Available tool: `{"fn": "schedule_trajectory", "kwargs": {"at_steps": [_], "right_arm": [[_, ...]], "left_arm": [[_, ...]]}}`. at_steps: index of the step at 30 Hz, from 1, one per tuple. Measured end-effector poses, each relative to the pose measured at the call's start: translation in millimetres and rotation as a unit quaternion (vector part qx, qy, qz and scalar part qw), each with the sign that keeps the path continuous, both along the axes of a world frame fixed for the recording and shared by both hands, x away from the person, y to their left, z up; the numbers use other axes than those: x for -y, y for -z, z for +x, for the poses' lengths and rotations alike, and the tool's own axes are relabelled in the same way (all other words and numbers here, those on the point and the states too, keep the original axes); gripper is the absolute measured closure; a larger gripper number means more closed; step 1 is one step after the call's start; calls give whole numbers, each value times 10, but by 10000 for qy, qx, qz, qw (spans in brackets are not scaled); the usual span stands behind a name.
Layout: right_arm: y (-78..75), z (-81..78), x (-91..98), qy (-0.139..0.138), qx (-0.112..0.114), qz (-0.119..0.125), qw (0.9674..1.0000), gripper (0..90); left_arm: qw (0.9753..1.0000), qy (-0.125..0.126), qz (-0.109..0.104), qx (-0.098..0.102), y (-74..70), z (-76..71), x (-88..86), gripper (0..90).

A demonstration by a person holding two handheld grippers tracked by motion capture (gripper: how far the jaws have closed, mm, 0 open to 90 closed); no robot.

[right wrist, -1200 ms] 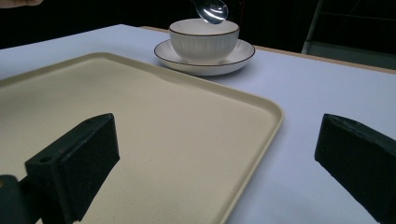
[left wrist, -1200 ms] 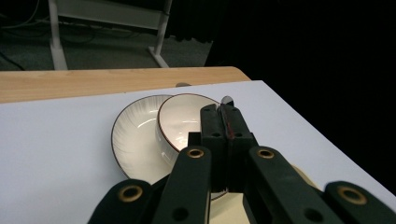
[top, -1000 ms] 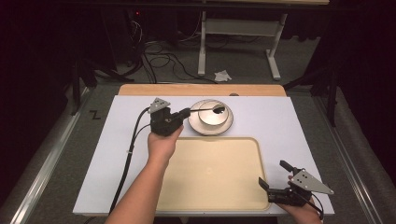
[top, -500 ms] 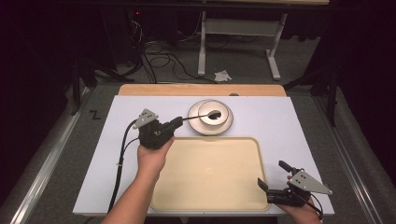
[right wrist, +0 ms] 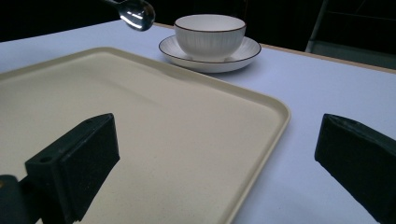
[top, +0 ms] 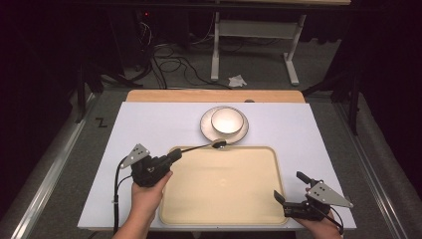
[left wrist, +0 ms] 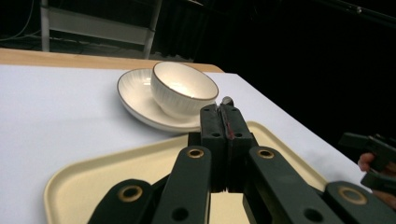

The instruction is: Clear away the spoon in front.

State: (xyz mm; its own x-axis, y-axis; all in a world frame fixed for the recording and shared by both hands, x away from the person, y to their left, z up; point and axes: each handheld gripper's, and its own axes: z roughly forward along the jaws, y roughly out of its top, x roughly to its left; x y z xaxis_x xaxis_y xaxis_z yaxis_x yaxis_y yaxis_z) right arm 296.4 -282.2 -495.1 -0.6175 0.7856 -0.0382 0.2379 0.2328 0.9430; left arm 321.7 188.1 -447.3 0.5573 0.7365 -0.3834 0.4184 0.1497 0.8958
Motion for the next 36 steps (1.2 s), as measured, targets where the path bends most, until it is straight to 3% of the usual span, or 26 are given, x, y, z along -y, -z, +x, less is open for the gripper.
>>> {"fn": "schedule_trajectory", "kwargs": {"at_steps": [11,14,15,17,21,25,31,35,36], "right_arm": [[16,9,-6,0,-25,-38,10000,4],[27,18,-7,12,-41,-60,10000,4],[28,21,-8,10,-45,-53,10000,4],[30,23,-10,13,-48,-67,10000,4],[31,26,-11,7,-47,-84,10000,4],[33,26,-15,-1,-65,-89,9999,4],[34,20,-21,2,-73,-92,9999,4],[36,17,-24,15,-90,-82,9999,5],[35,17,-23,11,-83,-86,9999,5]], "left_arm": [[9988,303,-345,-181,287,-290,-126,898],[9984,319,-393,-263,384,-289,-117,897],[9977,389,-389,-394,445,-271,-101,897],[9976,445,-304,-439,484,-273,-82,897],[9951,529,-454,-699,572,-281,-78,896],[9932,424,-604,-900,632,-274,-115,895],[9915,350,-701,-1043,660,-261,-164,888],[9896,304,-694,-1219,699,-252,-171,856],[9897,307,-574,-1277,722,-241,-179,847]]}}
